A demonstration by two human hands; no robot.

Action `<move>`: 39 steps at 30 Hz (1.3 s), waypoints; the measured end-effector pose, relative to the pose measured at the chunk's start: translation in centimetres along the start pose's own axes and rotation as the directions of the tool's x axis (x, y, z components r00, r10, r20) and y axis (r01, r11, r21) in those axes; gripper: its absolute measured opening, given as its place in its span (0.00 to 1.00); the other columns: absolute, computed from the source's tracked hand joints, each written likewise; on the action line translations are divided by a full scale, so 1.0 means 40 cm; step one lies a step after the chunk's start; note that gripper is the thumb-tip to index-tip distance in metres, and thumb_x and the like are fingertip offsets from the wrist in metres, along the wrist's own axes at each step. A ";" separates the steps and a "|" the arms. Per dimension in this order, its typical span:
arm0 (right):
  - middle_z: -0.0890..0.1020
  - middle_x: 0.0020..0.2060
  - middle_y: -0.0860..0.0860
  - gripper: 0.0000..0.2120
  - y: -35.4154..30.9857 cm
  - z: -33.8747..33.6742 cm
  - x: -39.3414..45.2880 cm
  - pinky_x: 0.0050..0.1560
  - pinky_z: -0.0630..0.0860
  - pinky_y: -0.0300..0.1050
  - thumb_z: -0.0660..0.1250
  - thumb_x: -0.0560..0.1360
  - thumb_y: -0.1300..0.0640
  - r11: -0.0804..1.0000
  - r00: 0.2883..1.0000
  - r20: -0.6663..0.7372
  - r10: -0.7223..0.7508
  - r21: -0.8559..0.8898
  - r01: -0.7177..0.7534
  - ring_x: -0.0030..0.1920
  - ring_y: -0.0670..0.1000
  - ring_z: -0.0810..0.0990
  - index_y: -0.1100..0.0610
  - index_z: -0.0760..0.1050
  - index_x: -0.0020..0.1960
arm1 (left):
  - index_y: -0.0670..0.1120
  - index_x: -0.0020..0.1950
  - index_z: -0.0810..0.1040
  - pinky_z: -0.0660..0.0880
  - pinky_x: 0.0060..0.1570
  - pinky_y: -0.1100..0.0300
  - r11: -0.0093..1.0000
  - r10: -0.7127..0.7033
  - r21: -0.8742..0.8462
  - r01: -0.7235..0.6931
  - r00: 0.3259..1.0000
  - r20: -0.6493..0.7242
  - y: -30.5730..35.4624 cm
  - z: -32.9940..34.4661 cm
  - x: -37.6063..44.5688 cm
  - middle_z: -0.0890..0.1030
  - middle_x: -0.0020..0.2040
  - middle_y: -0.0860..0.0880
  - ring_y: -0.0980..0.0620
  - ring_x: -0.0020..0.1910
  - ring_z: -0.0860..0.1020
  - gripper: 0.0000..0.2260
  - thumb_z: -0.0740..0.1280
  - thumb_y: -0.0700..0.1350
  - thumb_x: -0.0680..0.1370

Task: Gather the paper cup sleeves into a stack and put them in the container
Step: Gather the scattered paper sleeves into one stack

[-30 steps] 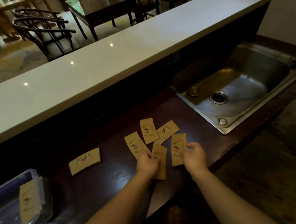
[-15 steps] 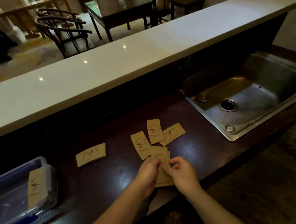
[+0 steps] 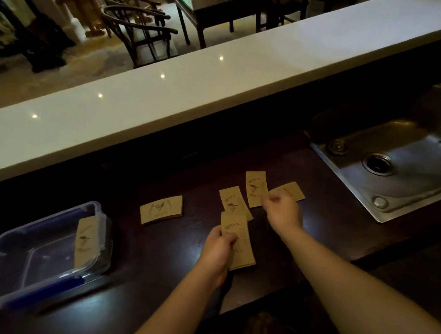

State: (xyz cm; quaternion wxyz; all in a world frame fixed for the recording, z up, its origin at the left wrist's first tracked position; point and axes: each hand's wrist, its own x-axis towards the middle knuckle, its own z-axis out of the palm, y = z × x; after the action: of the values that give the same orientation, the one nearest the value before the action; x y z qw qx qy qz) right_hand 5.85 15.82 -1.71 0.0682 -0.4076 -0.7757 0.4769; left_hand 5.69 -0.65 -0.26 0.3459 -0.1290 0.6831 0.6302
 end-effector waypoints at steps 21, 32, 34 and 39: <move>0.84 0.37 0.52 0.04 -0.053 0.031 0.025 0.22 0.66 0.37 0.70 0.73 0.59 0.743 0.960 0.265 0.091 0.623 -0.243 0.26 0.43 0.73 0.57 0.79 0.47 | 0.46 0.61 0.80 0.72 0.64 0.42 0.928 -0.093 -0.367 0.058 0.993 -0.077 0.057 -0.082 0.037 0.83 0.59 0.42 0.43 0.59 0.80 0.24 0.55 0.61 0.80; 0.85 0.35 0.50 0.05 -0.026 0.090 -0.135 0.33 0.76 0.39 0.71 0.73 0.56 0.929 0.908 0.418 0.010 0.331 -0.163 0.37 0.49 0.83 0.55 0.82 0.39 | 0.42 0.62 0.74 0.79 0.53 0.43 0.983 -0.036 -0.182 0.018 0.995 -0.098 0.053 -0.058 0.071 0.82 0.55 0.39 0.39 0.54 0.81 0.11 0.61 0.39 0.80; 0.84 0.36 0.49 0.06 -0.021 0.106 -0.111 0.37 0.78 0.44 0.70 0.74 0.53 0.959 0.939 0.344 -0.010 0.268 -0.088 0.38 0.49 0.82 0.54 0.82 0.41 | 0.43 0.62 0.74 0.78 0.55 0.42 0.982 -0.030 -0.187 0.008 0.993 -0.118 0.059 -0.072 0.070 0.81 0.57 0.39 0.39 0.55 0.80 0.11 0.60 0.39 0.80; 0.77 0.55 0.56 0.21 -0.017 0.155 -0.062 0.48 0.74 0.48 0.66 0.75 0.44 0.960 0.982 0.093 -0.166 -0.211 0.183 0.53 0.55 0.77 0.59 0.76 0.60 | 0.45 0.62 0.75 0.78 0.56 0.41 0.984 -0.024 -0.179 -0.007 0.985 -0.171 0.063 -0.119 0.079 0.82 0.56 0.41 0.41 0.54 0.81 0.11 0.60 0.41 0.81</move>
State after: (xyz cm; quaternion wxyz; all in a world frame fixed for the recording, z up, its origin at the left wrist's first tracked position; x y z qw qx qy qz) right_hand 4.02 9.72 -3.77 0.0360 -0.3247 -0.8583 0.3957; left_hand 0.39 -3.94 -0.48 0.2752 -0.2167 0.6507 0.6737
